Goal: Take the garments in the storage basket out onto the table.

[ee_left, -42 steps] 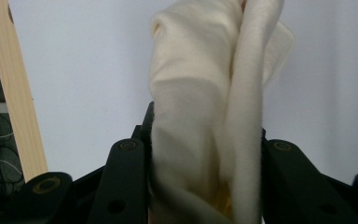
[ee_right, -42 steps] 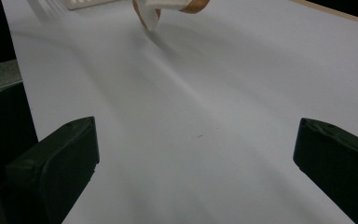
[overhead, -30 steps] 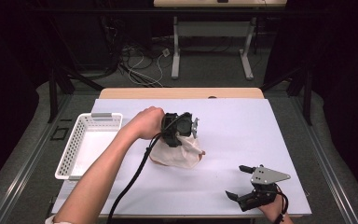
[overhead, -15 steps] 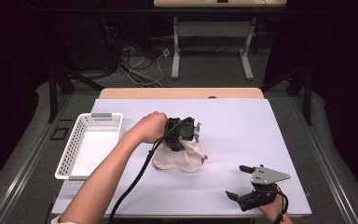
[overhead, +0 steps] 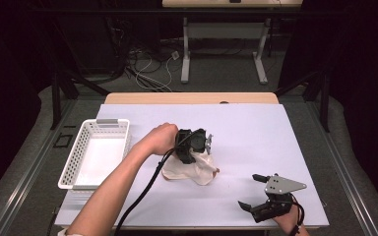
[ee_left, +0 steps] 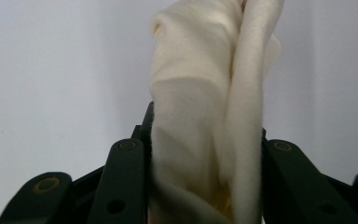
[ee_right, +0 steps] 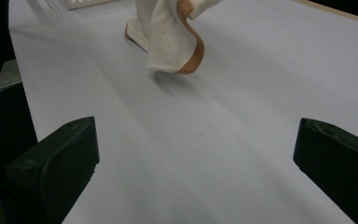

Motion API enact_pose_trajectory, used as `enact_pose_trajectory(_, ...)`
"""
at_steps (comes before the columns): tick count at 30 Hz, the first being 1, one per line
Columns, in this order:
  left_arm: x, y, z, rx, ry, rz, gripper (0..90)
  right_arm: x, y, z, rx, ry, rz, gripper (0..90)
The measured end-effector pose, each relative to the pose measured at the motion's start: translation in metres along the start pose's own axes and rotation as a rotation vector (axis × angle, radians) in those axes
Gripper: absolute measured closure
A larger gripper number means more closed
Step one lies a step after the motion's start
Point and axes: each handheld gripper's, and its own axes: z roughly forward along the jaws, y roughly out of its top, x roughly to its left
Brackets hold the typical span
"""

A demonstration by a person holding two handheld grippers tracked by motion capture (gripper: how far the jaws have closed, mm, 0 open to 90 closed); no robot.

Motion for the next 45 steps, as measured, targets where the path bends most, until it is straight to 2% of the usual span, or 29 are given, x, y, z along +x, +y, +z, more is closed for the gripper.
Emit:
enact_pose_trajectory(22, -0.006, -0.004, 0.026, -0.004, -0.035, -0.009, 64.8, 0.0, 0.0, 0.0, 0.006, 0.003, -0.001, 0.0)
enact_pose_trajectory(34, -0.008, -0.008, 0.04, -0.007, -0.035, -0.015, 64.6, -0.001, 0.0, 0.0, 0.001, 0.0, -0.001, 0.0)
enact_pose_trajectory(45, -0.01, -0.01, 0.054, -0.033, -0.044, -0.054, 63.8, -0.001, 0.0, 0.0, 0.004, -0.001, -0.002, 0.0)
